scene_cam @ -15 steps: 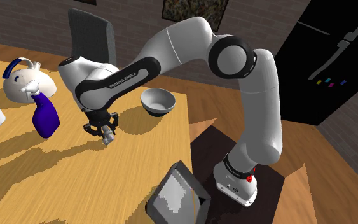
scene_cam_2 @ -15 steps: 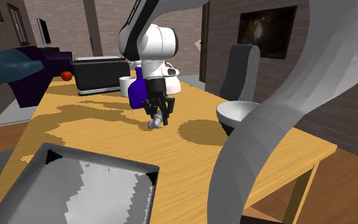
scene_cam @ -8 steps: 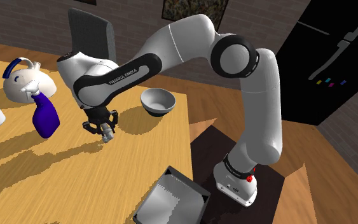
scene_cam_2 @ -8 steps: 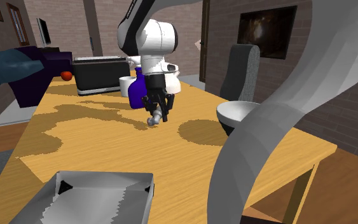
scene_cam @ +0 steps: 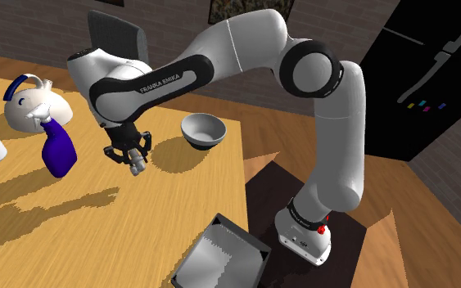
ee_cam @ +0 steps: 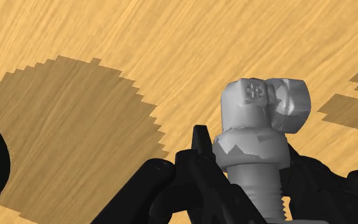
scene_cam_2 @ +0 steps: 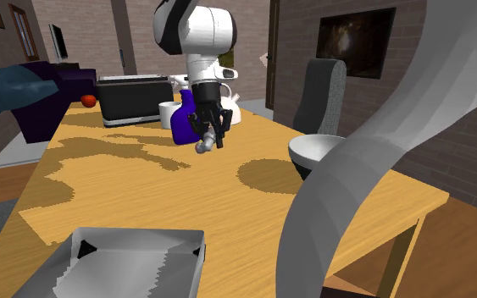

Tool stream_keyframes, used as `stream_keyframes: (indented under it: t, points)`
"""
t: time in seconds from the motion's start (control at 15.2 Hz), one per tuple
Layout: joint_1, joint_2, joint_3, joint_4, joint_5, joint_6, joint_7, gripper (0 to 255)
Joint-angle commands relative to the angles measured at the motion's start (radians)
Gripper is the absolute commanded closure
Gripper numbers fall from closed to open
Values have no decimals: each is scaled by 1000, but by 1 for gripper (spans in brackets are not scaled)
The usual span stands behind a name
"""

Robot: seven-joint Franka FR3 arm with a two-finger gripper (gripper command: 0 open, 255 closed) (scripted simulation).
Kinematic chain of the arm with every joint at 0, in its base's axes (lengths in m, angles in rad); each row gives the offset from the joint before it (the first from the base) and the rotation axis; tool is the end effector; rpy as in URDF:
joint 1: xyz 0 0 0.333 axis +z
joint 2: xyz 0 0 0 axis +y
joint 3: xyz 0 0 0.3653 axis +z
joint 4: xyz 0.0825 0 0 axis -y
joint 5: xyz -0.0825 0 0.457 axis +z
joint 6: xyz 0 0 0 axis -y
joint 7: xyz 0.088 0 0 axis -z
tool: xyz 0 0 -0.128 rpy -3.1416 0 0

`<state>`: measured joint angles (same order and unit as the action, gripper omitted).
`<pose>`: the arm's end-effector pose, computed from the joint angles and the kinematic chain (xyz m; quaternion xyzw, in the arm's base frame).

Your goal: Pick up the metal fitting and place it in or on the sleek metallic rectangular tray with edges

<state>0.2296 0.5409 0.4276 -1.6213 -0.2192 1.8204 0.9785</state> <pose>0.6078 0.4001 0.2949 0.9814 -0.1275 -0.1049 0.0983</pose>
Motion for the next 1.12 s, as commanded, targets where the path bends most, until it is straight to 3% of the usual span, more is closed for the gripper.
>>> stream_keyframes:
  t: [0.0, 0.66, 1.06]
  points:
    - [-1, -12, 3, 9, 5, -20, -2, 255]
    - [-4, -61, 15, 71, 27, -127, -16, 255]
    - [-27, -272, 64, -234, 112, -17, 18, 255]
